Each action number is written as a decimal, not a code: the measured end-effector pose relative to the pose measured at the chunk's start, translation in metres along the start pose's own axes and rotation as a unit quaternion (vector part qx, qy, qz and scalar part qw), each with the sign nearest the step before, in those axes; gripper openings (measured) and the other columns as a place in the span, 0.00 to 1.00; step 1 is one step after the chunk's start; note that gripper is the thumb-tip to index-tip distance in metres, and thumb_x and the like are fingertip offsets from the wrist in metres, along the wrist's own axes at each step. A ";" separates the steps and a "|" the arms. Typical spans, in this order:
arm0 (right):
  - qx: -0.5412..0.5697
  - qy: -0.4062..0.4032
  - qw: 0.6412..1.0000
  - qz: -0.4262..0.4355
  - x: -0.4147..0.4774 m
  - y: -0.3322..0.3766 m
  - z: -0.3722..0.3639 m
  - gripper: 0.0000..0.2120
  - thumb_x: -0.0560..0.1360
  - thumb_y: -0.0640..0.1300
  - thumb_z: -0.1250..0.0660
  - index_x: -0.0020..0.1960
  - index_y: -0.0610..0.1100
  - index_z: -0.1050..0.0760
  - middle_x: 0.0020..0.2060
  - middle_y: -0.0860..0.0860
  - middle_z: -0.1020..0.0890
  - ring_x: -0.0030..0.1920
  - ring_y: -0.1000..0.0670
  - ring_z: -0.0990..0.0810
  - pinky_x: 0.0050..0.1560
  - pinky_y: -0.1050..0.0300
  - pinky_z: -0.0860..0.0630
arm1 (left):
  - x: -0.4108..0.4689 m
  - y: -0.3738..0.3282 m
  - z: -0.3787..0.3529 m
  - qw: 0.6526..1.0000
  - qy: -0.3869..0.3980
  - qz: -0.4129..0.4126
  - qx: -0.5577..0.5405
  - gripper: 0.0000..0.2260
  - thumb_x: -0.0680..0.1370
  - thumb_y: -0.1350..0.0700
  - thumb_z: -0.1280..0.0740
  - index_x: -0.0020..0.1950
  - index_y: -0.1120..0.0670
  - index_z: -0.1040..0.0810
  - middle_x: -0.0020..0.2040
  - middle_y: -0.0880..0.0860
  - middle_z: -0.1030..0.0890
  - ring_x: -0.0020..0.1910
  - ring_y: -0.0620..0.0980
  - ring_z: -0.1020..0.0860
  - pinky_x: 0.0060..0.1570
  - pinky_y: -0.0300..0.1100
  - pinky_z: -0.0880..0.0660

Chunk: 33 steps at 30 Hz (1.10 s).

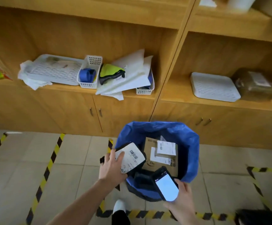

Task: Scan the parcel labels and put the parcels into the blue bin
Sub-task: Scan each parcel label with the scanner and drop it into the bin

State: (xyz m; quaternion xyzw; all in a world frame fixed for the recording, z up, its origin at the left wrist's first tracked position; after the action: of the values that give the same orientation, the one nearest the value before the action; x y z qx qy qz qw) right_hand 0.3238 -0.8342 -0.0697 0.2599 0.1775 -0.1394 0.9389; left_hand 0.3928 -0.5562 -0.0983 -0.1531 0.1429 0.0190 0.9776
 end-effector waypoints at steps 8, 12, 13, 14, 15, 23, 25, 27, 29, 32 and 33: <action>0.045 0.068 0.996 -0.031 0.100 -0.013 -0.001 0.38 0.54 0.47 0.25 0.64 0.51 0.32 0.54 0.55 0.37 0.53 0.55 0.31 0.52 0.56 0.27 | 0.072 -0.015 -0.045 0.989 0.019 0.130 -0.071 0.36 0.66 0.42 0.30 0.70 0.46 0.39 0.68 0.52 0.43 0.64 0.57 0.39 0.51 0.50 0.23; 0.056 0.073 0.995 -0.025 0.150 -0.020 -0.010 0.42 0.55 0.47 0.24 0.67 0.53 0.34 0.58 0.55 0.38 0.58 0.49 0.26 0.57 0.47 0.26 | 0.094 -0.020 -0.076 0.974 -0.003 0.201 -0.104 0.34 0.64 0.42 0.31 0.67 0.46 0.38 0.64 0.51 0.41 0.62 0.57 0.38 0.45 0.50 0.23; 0.060 0.067 0.996 -0.021 0.164 -0.022 -0.013 0.42 0.55 0.46 0.24 0.68 0.52 0.34 0.58 0.55 0.38 0.58 0.47 0.26 0.57 0.45 0.26 | 0.102 -0.022 -0.085 0.971 -0.007 0.213 -0.106 0.34 0.64 0.41 0.31 0.66 0.46 0.38 0.64 0.51 0.41 0.62 0.57 0.38 0.44 0.50 0.23; 0.061 0.067 0.996 -0.021 0.176 -0.025 -0.019 0.43 0.55 0.46 0.23 0.68 0.51 0.34 0.58 0.54 0.37 0.58 0.46 0.26 0.57 0.44 0.26 | 0.110 -0.024 -0.095 0.969 -0.008 0.223 -0.107 0.34 0.64 0.42 0.31 0.67 0.46 0.38 0.64 0.51 0.42 0.62 0.57 0.37 0.44 0.49 0.23; 0.062 0.067 0.996 -0.021 0.188 -0.028 -0.027 0.43 0.55 0.45 0.23 0.68 0.50 0.35 0.58 0.54 0.37 0.58 0.45 0.26 0.57 0.43 0.26 | 0.118 -0.025 -0.106 0.966 -0.010 0.235 -0.109 0.34 0.64 0.42 0.30 0.67 0.46 0.38 0.65 0.51 0.42 0.63 0.57 0.37 0.45 0.49 0.23; 0.073 0.073 0.994 -0.023 0.252 -0.073 -0.089 0.44 0.56 0.44 0.21 0.69 0.48 0.35 0.60 0.53 0.35 0.59 0.47 0.28 0.58 0.41 0.27 | 0.182 -0.031 -0.206 0.952 -0.018 0.275 -0.134 0.34 0.64 0.43 0.28 0.66 0.43 0.38 0.67 0.51 0.43 0.64 0.57 0.38 0.41 0.46 0.29; 0.083 0.067 0.994 -0.027 0.261 -0.083 -0.101 0.43 0.56 0.42 0.22 0.68 0.48 0.34 0.60 0.54 0.36 0.58 0.48 0.29 0.59 0.40 0.27 | 0.197 -0.025 -0.227 0.949 -0.019 0.284 -0.138 0.34 0.64 0.43 0.27 0.67 0.43 0.38 0.67 0.51 0.42 0.63 0.57 0.38 0.43 0.48 0.27; 0.085 0.062 0.994 -0.025 0.269 -0.090 -0.112 0.42 0.56 0.41 0.22 0.67 0.48 0.34 0.60 0.54 0.36 0.58 0.48 0.29 0.59 0.39 0.27 | 0.210 -0.016 -0.241 0.945 -0.029 0.293 -0.142 0.35 0.64 0.42 0.27 0.67 0.43 0.38 0.67 0.51 0.41 0.63 0.57 0.38 0.44 0.50 0.26; 0.079 0.068 0.994 -0.027 0.277 -0.098 -0.123 0.41 0.55 0.40 0.22 0.66 0.49 0.33 0.59 0.54 0.35 0.58 0.48 0.29 0.59 0.38 0.27 | 0.220 -0.009 -0.252 0.943 -0.046 0.298 -0.142 0.34 0.65 0.42 0.28 0.67 0.44 0.38 0.66 0.52 0.40 0.61 0.57 0.37 0.42 0.50 0.26; 0.077 0.072 0.994 -0.021 0.286 -0.107 -0.138 0.41 0.55 0.40 0.22 0.65 0.49 0.33 0.59 0.54 0.35 0.57 0.49 0.29 0.58 0.39 0.26 | 0.236 -0.002 -0.266 0.946 -0.060 0.292 -0.128 0.34 0.65 0.42 0.28 0.67 0.46 0.38 0.65 0.52 0.40 0.60 0.57 0.37 0.39 0.46 0.31; 0.074 0.069 0.995 -0.013 0.289 -0.108 -0.141 0.40 0.55 0.40 0.22 0.65 0.47 0.32 0.59 0.53 0.35 0.57 0.49 0.29 0.58 0.39 0.26 | 0.242 -0.002 -0.271 0.948 -0.058 0.287 -0.122 0.34 0.65 0.42 0.28 0.67 0.46 0.38 0.65 0.53 0.40 0.61 0.58 0.37 0.39 0.45 0.32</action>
State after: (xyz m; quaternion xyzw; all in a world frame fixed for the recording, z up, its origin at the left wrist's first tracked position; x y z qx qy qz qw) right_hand 0.5084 -0.8965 -0.3474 0.3357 0.2346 -0.1464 0.9004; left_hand 0.5504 -0.6423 -0.4133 -0.2221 0.1204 0.3246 0.9115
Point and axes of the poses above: each hand's wrist, its own x-axis towards the middle knuckle, its own z-axis out of the back of the hand, y = z × x, the point moved 9 cm from there along x, towards the middle knuckle
